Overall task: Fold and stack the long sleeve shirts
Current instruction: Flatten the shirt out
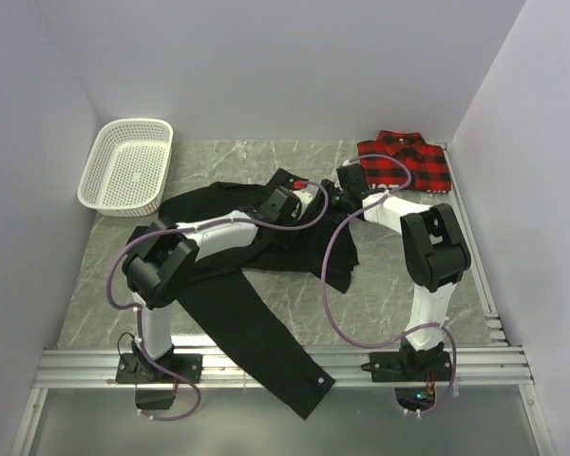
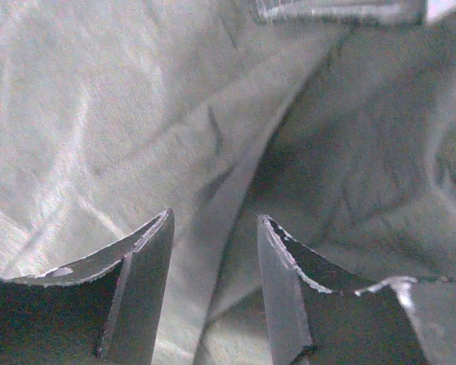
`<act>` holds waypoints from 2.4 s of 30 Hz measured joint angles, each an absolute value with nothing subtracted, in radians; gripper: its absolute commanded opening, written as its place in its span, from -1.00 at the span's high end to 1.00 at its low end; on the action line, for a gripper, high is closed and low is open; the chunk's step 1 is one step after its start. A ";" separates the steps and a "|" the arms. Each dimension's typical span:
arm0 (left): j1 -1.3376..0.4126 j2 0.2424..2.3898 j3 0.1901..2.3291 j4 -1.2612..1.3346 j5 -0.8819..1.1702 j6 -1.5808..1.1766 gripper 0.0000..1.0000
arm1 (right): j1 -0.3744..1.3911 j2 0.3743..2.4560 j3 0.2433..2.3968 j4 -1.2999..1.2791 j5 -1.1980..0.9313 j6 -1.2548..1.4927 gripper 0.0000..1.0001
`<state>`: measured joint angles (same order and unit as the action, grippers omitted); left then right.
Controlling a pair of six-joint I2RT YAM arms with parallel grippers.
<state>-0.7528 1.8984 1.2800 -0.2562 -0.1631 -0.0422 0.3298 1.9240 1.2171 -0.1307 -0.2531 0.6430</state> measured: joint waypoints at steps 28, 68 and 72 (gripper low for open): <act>-0.841 1.699 1.195 -0.342 -0.019 -0.023 0.99 | 0.296 2.085 1.381 -0.111 -0.270 0.770 -0.32; -0.814 1.472 1.056 -0.297 0.131 -0.366 -0.61 | 0.277 1.739 1.323 -0.310 -0.089 0.543 -0.48; -0.593 1.440 1.016 -0.297 0.051 -0.464 -0.57 | 0.284 1.716 1.227 -0.316 -0.089 0.518 -0.47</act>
